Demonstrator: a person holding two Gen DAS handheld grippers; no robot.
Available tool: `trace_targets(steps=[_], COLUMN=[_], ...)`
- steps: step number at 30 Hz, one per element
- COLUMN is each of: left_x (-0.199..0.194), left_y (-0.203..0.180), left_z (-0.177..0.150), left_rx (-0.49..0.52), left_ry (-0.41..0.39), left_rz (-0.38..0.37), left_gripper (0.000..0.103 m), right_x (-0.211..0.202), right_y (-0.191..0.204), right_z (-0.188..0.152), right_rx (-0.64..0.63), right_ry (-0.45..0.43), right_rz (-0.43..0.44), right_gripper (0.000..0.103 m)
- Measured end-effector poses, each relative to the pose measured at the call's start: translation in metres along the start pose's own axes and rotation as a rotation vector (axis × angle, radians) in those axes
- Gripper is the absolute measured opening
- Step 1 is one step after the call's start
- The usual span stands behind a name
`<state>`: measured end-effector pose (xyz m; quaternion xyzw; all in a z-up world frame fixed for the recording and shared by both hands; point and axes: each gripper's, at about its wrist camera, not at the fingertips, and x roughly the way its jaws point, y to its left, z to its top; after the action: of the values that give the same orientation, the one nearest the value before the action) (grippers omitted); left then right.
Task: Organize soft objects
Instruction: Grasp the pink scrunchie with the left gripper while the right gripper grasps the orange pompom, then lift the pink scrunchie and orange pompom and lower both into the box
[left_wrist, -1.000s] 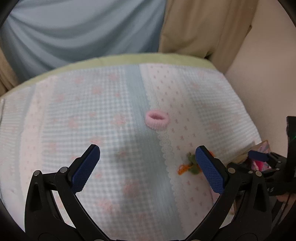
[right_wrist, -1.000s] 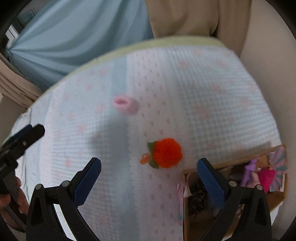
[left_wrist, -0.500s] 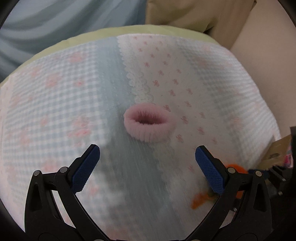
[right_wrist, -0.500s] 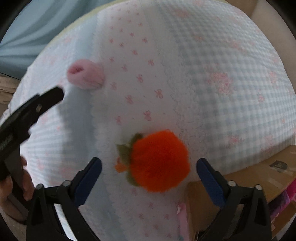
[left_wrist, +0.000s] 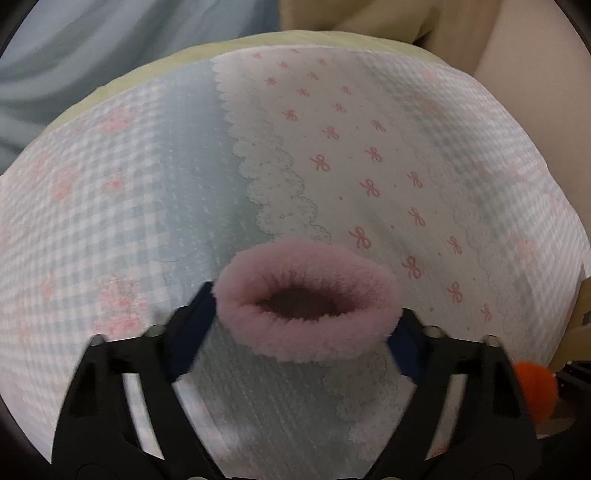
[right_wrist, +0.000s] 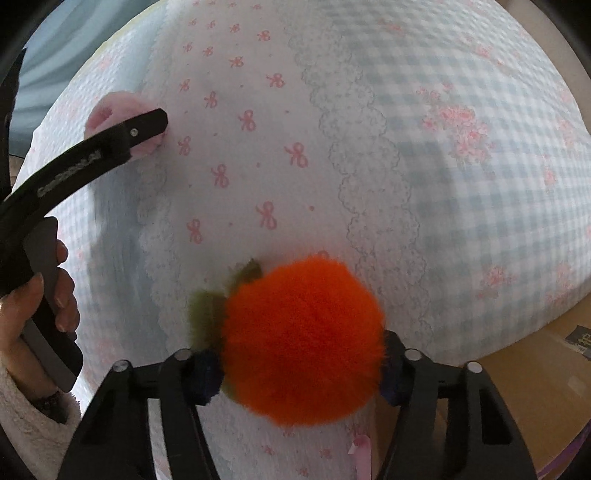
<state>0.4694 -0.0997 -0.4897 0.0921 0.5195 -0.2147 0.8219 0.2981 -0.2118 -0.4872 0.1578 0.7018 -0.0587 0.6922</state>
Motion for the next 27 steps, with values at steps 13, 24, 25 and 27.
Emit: trace_targets(steps=[13,24,25,27], left_x=[-0.008,-0.065,-0.071,-0.092], left_y=[-0.007,-0.004,-0.005,-0.007], left_z=[-0.005,0.003,0.004,0.005], left_rx=[0.032,0.011,0.008,-0.003], left_ry=[-0.012,-0.050,-0.055,-0.073], left_rz=[-0.003,0.022,0.022,0.024], left_gripper=[0.035,0.035,0.035,0.035], right_x=[-0.022,-0.076,-0.085,-0.103], right_y=[-0.015,-0.024,-0.024,-0.022], right_z=[-0.007,-0.009,-0.010,-0.011], right_rx=[0.011,-0.017,-0.020,-0.030], right_ry=[-0.043,-0.113,-0.125,-0.151], right_rz=[-0.004,0.042,0.046,0.049], right_gripper=[0.039,0.039,0.039,0.039])
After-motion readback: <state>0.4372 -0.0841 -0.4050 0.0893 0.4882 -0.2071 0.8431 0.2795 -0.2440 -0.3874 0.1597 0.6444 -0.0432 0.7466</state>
